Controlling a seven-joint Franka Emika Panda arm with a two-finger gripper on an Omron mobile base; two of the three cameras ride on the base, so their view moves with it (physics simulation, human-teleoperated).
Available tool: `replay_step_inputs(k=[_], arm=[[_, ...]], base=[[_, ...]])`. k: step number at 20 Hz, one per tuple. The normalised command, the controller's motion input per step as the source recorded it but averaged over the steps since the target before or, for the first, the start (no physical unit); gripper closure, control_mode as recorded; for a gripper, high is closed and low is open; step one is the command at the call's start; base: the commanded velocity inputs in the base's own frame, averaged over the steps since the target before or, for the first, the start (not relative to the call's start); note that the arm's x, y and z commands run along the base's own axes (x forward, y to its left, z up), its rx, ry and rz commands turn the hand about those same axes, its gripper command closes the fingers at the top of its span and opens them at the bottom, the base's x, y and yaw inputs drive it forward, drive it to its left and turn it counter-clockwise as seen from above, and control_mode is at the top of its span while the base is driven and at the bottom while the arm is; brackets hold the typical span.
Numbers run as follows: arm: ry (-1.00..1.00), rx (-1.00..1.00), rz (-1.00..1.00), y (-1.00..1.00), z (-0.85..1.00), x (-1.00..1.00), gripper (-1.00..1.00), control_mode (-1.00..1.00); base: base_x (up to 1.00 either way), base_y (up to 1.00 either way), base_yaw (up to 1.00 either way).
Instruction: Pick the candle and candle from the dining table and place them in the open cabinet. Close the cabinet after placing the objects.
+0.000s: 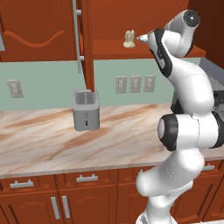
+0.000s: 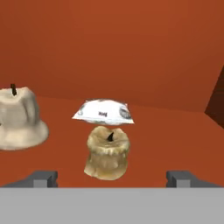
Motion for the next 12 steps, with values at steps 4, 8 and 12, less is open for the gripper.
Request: replay_step_inputs(k=[4, 8, 12], arm=[[-0.08, 0.00, 0.01, 0.00, 0.00, -0.74, -1.00, -1.00], [-0.04, 0.00, 0.02, 0.00, 0.00, -0.51, -1.00, -1.00], [-0.02, 0.00, 0.03, 0.00, 0.00, -0.53, -1.00, -1.00]], base=[[0.00, 0.00, 0.00], [0.00, 0.00, 0.00], [0.00, 0.00, 0.00]])
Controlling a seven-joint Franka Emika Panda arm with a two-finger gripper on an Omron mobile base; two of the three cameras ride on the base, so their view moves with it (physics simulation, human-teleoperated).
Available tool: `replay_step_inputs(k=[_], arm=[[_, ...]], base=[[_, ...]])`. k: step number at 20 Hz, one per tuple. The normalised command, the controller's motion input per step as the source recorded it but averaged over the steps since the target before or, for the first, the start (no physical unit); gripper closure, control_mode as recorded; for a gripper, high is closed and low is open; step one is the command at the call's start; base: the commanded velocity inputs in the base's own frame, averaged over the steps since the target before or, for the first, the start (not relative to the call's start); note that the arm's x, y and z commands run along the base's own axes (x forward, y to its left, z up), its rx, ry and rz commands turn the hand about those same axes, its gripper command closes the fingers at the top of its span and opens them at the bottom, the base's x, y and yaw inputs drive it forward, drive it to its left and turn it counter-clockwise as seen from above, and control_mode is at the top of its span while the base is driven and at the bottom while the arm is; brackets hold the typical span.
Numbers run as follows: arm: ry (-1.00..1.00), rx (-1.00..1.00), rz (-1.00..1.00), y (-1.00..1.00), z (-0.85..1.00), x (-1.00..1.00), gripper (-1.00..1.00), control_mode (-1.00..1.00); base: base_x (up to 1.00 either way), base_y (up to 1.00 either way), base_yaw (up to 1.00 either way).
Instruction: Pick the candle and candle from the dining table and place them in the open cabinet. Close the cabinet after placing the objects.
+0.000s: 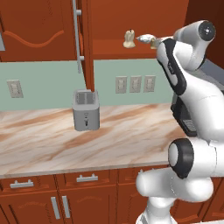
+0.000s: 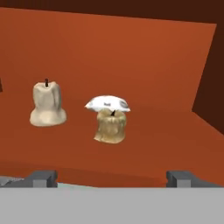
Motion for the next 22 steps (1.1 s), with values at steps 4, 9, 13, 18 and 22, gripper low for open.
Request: replay_step_inputs(k=[4, 9, 13, 18, 22], arm=[[-0.01, 0.00, 0.01, 0.13, -0.03, -0.53, -1.00, -1.00], [0.00, 0.00, 0.01, 0.11, -0.13, -0.58, -1.00, -1.00], [-0.01, 0.00, 0.03, 0.12, -0.12, -0.61, -1.00, -1.00], [0.00, 0.00, 0.06, 0.17, -0.03, -0.56, -1.00, -1.00], [0.00, 0.00, 0.06, 0.23, 0.00, -0.72, -1.00, -1.00]], base=[[0.00, 0.00, 0.00], [0.00, 0.00, 0.00], [0.00, 0.00, 0.00], [0.00, 0.00, 0.00], [0.00, 0.00, 0.00]])
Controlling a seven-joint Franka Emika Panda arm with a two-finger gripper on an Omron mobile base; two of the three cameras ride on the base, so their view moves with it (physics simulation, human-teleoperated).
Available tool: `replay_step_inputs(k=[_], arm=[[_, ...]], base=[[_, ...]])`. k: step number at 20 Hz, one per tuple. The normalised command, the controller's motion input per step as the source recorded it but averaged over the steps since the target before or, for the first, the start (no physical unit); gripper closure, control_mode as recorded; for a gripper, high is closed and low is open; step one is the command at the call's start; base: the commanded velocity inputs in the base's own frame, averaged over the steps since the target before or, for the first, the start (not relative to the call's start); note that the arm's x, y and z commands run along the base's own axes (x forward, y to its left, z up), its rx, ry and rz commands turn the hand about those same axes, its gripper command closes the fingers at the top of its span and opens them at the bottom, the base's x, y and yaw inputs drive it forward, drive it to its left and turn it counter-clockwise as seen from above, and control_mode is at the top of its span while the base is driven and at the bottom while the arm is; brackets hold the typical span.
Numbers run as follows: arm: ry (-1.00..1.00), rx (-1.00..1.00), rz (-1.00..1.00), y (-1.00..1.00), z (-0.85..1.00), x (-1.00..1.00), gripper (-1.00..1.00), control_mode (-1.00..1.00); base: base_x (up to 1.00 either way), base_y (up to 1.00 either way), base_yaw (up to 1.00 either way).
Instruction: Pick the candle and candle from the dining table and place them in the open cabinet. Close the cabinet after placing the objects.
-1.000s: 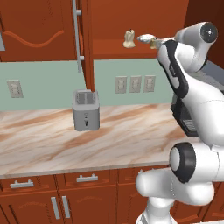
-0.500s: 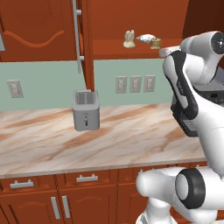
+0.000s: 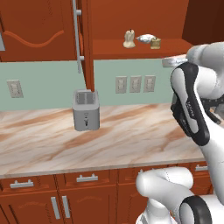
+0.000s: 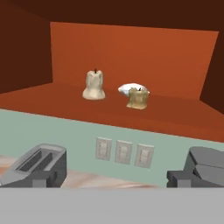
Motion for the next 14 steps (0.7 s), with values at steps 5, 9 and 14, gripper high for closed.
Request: replay_step_inputs(k=[5, 9, 14], arm=[[0.00, -0.01, 0.03, 0.26, 0.00, -0.73, -1.00, -1.00], [0.00, -0.04, 0.03, 0.18, 0.00, -0.61, -1.00, -1.00], [0.00, -0.06, 0.04, 0.07, 0.00, -0.68, -1.00, -1.00]], base=[[0.00, 0.00, 0.00], [0.00, 0.00, 0.00], [0.00, 0.00, 0.00]])
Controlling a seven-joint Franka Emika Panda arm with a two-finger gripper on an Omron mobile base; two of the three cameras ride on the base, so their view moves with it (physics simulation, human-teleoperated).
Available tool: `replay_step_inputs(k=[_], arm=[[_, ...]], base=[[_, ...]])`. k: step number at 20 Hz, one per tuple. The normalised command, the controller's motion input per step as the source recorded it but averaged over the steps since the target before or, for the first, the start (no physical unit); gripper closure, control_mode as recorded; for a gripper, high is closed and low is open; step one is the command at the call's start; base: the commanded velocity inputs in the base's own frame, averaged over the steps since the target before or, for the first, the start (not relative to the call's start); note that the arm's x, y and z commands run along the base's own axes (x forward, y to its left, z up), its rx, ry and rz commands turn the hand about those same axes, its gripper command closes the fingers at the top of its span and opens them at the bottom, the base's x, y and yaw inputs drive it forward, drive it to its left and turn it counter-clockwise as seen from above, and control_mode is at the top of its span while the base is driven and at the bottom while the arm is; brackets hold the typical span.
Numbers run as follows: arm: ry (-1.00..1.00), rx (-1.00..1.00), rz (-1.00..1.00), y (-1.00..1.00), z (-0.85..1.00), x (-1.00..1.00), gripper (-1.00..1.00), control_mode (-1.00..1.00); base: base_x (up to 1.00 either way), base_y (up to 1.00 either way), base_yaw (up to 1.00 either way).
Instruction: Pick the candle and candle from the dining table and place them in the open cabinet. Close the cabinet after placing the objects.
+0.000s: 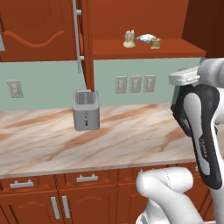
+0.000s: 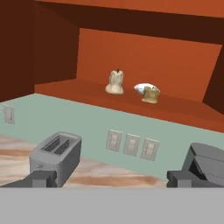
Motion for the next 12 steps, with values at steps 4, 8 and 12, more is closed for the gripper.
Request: replay_step_inputs(k=[4, 8, 12], arm=[[0.02, -0.08, 0.05, 0.06, 0.00, -0.67, -1.00, -1.00], [0.07, -0.13, 0.04, 0.18, 0.00, -0.44, -1.00, -1.00], [0.11, -0.14, 0.01, 0.24, -0.02, -0.19, -1.00, -1.00]], base=[[0.00, 0.00, 0.00], [0.00, 0.00, 0.00], [0.00, 0.00, 0.00]])
